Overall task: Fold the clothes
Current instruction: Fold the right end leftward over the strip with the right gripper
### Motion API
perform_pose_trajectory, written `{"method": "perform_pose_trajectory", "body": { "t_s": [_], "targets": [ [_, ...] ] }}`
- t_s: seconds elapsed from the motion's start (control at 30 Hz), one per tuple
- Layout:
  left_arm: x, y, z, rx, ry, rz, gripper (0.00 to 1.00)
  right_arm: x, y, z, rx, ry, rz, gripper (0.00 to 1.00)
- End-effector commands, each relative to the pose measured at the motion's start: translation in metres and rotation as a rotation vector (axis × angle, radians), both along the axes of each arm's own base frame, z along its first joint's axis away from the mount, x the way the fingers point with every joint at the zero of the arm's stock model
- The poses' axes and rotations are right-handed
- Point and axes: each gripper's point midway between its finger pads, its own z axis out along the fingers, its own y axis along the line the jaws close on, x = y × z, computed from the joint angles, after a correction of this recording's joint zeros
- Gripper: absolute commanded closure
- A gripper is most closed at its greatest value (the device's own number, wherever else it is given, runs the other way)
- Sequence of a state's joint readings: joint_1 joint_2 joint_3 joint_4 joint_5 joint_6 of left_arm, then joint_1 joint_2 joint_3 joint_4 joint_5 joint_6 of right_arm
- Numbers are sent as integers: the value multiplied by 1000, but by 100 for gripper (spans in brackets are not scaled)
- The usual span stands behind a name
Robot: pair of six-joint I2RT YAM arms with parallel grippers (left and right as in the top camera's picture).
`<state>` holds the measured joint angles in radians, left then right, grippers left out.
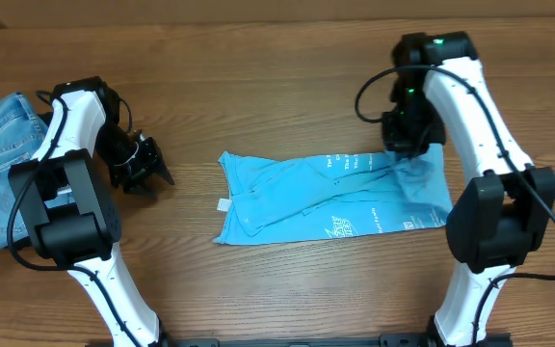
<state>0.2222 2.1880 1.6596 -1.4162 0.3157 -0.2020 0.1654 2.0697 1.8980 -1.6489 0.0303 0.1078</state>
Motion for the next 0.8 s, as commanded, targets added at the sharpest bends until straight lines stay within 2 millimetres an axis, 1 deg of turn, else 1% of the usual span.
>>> {"method": "perform_pose_trajectory", "body": {
  "t_s": [0.0, 0.13, 0.17, 0.2, 0.27, 0.33, 0.47, 0.53, 0.63, 0.7, 0.77],
  "targets": [
    [7, -3, 12, -14, -52, -18, 51, -5, 26, 1, 14, -22, 68, 96],
    [5, -3, 13, -17, -47, -25, 51, -21, 52, -17, 36, 19, 132, 94],
    [5, -3, 13, -17, -47, -25, 51, -22, 55, -19, 36, 21, 140, 88],
    [5, -3, 13, -17, -47, -25, 51, -23, 57, -19, 36, 21, 147, 77],
    [5, -3, 13, -18, -46, -24, 51, -23, 59, -20, 35, 20, 156, 71],
    [5, -3, 13, -18, -46, -24, 51, -22, 59, -20, 36, 13, 159, 70],
    [5, -3, 13, -17, -46, -25, 51, -17, 54, -21, 45, 4, 167, 70],
    [5, -3, 13, -17, -46, -25, 50, -13, 42, -21, -17, -11, 146, 70],
    [5, -3, 13, -18, -46, -27, 50, -8, 13, -19, -120, -28, 44, 70],
    [4, -4, 13, -19, -43, -29, 50, -9, 9, -19, -103, -17, 18, 71],
    [4, -4, 13, -21, -43, -34, 51, -5, 10, -23, -96, -30, 16, 71]
  ]
}}
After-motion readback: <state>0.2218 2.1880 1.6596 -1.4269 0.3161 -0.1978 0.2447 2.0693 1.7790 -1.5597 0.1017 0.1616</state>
